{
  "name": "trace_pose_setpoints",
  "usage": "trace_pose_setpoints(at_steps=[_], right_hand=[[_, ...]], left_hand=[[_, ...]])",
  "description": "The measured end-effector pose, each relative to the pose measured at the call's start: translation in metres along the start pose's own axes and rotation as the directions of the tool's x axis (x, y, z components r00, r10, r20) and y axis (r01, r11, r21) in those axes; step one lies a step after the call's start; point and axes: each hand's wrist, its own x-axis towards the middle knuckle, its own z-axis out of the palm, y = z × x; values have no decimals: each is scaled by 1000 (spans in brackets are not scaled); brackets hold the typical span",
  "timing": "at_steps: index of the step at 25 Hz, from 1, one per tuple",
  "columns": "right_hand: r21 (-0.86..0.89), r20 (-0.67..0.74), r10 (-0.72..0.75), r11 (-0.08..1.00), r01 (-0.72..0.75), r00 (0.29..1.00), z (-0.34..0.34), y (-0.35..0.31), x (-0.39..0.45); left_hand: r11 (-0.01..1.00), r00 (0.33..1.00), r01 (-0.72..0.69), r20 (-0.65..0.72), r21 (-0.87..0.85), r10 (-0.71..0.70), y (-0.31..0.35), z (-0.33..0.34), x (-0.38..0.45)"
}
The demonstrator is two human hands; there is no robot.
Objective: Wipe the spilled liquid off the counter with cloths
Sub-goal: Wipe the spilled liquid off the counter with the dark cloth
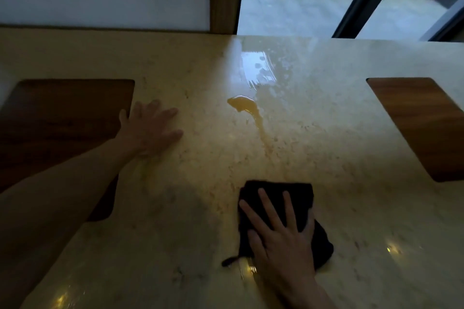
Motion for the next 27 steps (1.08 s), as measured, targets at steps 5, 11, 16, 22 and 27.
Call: trace_pose_setpoints(at_steps=[5,11,16,22,27], right_hand=[[35,-49,57,998,-55,997,-27,-5,228],[40,33,126,991,-127,991,-64,12,480],[97,-15,140,986,-138,990,-79,30,570],[60,1,60,996,-60,998,-71,13,528],[36,16,-96,995,95,995,-47,-34,366]], left_hand=[[997,991,-75,-111,37,78,-25,20,4],[984,973,-119,-184,133,142,-29,29,15],[987,973,-120,-187,109,139,-29,28,20],[994,984,-84,-150,64,93,-31,27,16],[997,986,-78,-144,28,81,-29,22,14]])
